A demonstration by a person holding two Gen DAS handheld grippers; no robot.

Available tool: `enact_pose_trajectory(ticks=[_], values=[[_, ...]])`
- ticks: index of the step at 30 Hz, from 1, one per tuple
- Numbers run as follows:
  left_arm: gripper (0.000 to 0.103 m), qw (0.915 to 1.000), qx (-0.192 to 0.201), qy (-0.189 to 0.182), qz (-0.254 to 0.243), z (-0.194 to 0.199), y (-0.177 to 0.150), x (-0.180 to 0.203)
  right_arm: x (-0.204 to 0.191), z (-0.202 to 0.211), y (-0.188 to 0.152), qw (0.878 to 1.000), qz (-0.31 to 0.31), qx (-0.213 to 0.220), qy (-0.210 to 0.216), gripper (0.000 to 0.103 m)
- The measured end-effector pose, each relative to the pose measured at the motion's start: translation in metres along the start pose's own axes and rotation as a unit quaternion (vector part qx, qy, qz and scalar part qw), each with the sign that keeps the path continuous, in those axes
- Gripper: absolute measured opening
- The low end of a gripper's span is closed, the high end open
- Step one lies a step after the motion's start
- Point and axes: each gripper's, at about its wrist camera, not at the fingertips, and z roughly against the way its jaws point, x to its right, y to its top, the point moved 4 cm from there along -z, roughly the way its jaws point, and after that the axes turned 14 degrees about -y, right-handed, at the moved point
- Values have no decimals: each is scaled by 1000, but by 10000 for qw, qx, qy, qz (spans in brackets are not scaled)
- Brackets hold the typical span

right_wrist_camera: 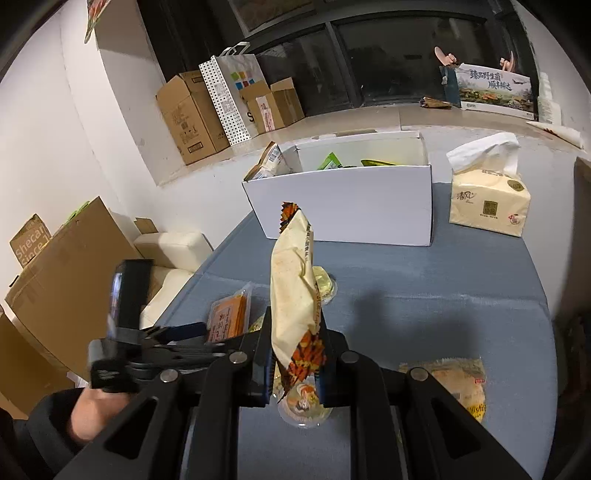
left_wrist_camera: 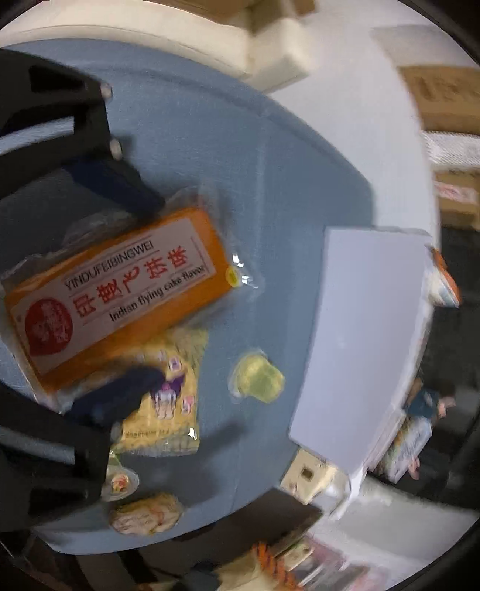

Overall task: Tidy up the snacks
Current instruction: 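Grasp the cream bread bag with the right tool while the left tool grasps the orange-red printed bag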

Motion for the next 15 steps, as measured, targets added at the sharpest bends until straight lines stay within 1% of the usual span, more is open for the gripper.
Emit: enact_pose_trajectory(ticks=[1,3,4,5,6,7,8,9,12,15], values=[[64,10000,35,-87,16,2,0,0,1,0,-1,10000,-10,0,-5,17],[61,9996,91,-254,83,8,0,-4,0,0,-3,10000,-37,-7,32,17],[55,9991,134,-379,121,13,0,-7,0,0,-4,10000,-28,-9,26,17],[37,9976,276,-610,149,23,0,-8,-1,0,-5,10000,-17,-15,28,17],[23,9969,403,-675,50,32,2,-6,-2,0,-5,10000,-5,-13,50,17],[17,9967,529,-607,-108,43,4,-2,-3,1,-6,10000,-2,-3,55,17],[17,9964,600,-550,-227,54,7,0,-4,0,-6,10000,5,-1,52,17],[15,9957,619,-648,-252,61,8,1,-5,0,-5,10000,11,3,56,17],[15,9937,633,-919,-116,69,7,-6,-7,-3,-5,10000,49,-7,43,17],[14,9941,733,-778,-199,77,6,-10,-10,-5,-7,9999,81,-27,66,17]])
